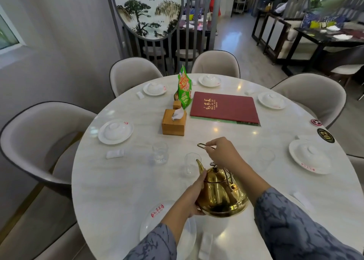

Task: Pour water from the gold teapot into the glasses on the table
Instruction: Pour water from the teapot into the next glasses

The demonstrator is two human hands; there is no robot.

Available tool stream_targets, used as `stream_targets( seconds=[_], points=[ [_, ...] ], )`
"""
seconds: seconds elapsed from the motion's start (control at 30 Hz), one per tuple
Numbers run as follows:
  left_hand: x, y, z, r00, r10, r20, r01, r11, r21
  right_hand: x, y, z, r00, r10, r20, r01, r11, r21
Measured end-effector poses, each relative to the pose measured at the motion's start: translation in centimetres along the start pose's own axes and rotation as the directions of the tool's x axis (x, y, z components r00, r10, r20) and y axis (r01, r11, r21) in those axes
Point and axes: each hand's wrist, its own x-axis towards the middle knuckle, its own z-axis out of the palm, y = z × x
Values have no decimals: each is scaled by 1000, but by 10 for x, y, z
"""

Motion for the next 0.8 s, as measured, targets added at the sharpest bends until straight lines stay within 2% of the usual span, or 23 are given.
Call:
stream_targets(
  seconds=[0.37, 0.8],
  points=[
    [2, 6, 5, 997, -74, 18, 75, 994, -76, 27, -10, 1, 997, 17, 74, -7, 990, -138],
    [-10, 12, 19, 998, -54, 31, 57, 991, -122, 37, -21, -8, 991, 63, 121, -41, 983, -178]
  ],
)
